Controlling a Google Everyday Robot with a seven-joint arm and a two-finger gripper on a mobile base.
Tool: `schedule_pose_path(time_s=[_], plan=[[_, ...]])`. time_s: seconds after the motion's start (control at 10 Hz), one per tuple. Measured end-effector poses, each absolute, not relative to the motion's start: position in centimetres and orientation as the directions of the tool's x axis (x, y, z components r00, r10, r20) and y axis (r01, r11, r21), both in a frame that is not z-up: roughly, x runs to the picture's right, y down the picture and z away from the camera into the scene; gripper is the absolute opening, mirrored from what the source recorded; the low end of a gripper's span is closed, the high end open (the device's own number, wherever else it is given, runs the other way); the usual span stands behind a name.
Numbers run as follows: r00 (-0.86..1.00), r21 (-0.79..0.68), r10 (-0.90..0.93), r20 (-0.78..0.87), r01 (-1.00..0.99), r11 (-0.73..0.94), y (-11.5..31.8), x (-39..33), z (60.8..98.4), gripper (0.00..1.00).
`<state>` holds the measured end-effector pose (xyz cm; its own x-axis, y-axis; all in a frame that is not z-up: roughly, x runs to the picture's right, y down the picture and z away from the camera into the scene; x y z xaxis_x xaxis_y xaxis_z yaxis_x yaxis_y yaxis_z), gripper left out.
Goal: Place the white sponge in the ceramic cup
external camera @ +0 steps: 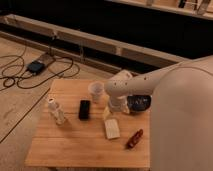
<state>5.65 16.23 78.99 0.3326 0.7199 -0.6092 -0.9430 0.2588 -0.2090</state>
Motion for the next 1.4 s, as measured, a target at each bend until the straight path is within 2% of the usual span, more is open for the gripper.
schedule_pose_path(time_s=[0.4,1.1,1.2,1.4], plan=[[0.348,-0.227,0.696,-0.628,-0.937,0.264,20.3,3.9,80.1,0.8],[0.336,-0.214,0.691,-0.64,-0.942,0.26,21.7,3.9,83.2,0.8],[0.332,-0.21,0.692,-0.641,-0.943,0.258,21.8,4.0,83.5,0.77],[0.326,-0.206,0.691,-0.645,-0.945,0.253,21.9,4.0,83.8,0.59]])
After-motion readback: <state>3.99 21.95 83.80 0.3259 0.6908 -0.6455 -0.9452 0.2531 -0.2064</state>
